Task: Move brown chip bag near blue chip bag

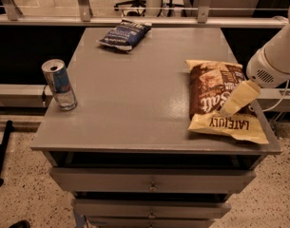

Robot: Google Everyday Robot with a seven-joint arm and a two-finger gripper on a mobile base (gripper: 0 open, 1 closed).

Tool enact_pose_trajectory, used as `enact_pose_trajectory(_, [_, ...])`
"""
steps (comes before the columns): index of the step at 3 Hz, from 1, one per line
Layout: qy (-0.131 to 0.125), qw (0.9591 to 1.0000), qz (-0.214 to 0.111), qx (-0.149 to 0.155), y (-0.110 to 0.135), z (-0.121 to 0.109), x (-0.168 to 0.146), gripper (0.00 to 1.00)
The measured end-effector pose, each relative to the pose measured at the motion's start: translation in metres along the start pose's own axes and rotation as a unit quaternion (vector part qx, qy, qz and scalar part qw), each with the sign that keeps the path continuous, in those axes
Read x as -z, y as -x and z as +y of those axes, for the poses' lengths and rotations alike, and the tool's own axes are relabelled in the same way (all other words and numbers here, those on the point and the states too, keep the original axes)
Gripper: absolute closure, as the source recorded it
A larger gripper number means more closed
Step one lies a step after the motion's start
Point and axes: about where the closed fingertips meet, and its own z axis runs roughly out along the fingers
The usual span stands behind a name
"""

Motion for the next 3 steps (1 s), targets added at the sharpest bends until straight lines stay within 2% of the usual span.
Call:
enact_pose_trajectory(1, [0.014,0.9997,0.002,-0.019,0.0037,0.0028,-0.0095,0.02])
enact_pose_trajectory(2, [0.032,0.9988,0.003,-0.037,0.0054,0.0082,-0.0128,0.25])
enact_pose_trajectory(3, [0.033,0.9988,-0.007,-0.037,0.0136,0.0103,-0.0034,0.56])
